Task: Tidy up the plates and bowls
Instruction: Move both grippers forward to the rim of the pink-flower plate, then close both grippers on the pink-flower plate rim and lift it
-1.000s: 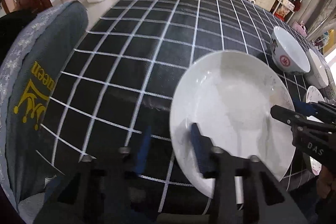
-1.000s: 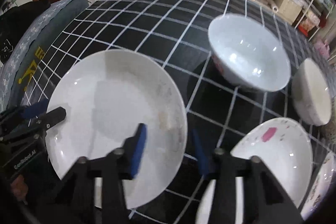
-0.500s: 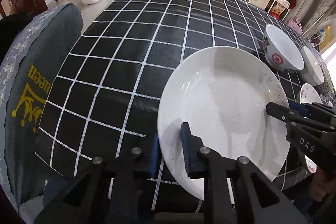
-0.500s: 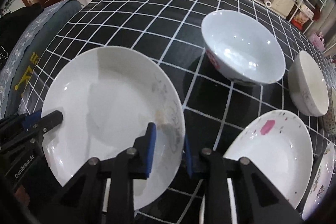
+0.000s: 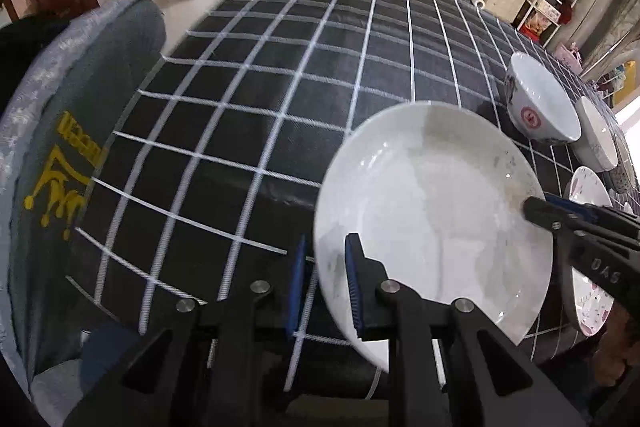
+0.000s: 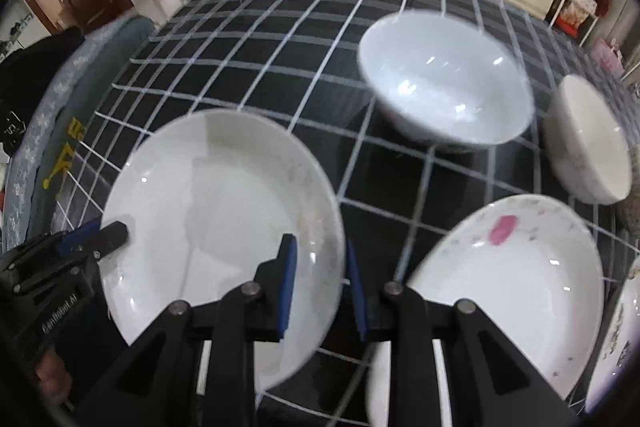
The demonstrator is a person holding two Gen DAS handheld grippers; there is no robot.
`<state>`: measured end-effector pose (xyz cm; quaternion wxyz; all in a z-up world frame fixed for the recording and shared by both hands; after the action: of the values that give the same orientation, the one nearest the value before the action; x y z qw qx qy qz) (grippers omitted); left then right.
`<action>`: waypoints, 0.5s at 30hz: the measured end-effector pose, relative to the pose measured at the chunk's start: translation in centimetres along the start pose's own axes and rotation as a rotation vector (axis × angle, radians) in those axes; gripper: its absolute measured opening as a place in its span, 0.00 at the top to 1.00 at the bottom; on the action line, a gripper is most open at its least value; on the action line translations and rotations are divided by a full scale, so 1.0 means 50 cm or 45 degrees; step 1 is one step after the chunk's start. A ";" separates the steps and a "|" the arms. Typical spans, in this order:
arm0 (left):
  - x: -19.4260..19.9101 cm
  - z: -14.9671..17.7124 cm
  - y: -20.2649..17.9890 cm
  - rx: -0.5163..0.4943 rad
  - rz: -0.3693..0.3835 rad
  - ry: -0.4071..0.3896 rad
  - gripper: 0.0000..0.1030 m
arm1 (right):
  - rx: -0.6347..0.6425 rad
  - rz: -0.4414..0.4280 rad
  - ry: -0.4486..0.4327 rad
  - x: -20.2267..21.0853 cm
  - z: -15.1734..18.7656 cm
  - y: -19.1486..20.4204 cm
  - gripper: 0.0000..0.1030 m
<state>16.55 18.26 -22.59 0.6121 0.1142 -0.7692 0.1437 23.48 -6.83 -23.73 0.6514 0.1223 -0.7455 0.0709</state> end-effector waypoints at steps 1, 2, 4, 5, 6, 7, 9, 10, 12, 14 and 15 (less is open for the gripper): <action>0.010 0.000 -0.001 0.000 -0.004 -0.012 0.83 | -0.007 0.006 -0.014 0.009 0.003 -0.009 0.71; 0.021 0.001 -0.003 -0.001 -0.006 -0.022 0.83 | -0.022 -0.005 -0.030 0.021 0.008 -0.021 0.71; 0.042 0.001 -0.013 -0.008 -0.002 -0.046 0.83 | -0.045 -0.014 -0.056 0.041 0.020 -0.043 0.71; 0.053 0.002 -0.023 -0.015 -0.001 -0.060 0.83 | -0.055 -0.009 -0.068 0.049 0.026 -0.053 0.71; 0.064 0.004 -0.039 -0.030 0.008 -0.074 0.83 | -0.062 -0.006 -0.077 0.056 0.032 -0.064 0.71; 0.070 0.005 -0.052 -0.042 0.016 -0.081 0.83 | -0.075 -0.004 -0.085 0.064 0.040 -0.078 0.71; 0.082 0.010 -0.094 -0.089 0.041 -0.094 0.83 | -0.101 -0.004 -0.095 0.076 0.056 -0.101 0.71; 0.085 0.013 -0.114 -0.112 0.049 -0.096 0.83 | -0.112 -0.003 -0.099 0.080 0.067 -0.109 0.71; 0.087 0.020 -0.162 -0.167 0.092 -0.086 0.83 | -0.141 0.001 -0.109 0.093 0.087 -0.134 0.71; 0.085 0.027 -0.211 -0.204 0.177 -0.065 0.83 | -0.176 0.007 -0.118 0.100 0.104 -0.163 0.71; 0.082 0.037 -0.236 -0.226 0.239 -0.037 0.83 | -0.188 0.009 -0.121 0.105 0.113 -0.174 0.71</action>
<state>18.12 6.59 -18.03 0.5925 -0.0110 -0.7949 0.1300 19.82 -17.13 -19.79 0.6222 0.0745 -0.7792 0.0122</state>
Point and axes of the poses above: each gripper's, at about its wrist camera, not at the fingertips, and x roughly against the way its jaws point, y to its left, z to its underside, the point moved 7 cm from there along -x, roughly the way its jaws point, and after that the axes turned 12 degrees about y, right-handed, at the moved point
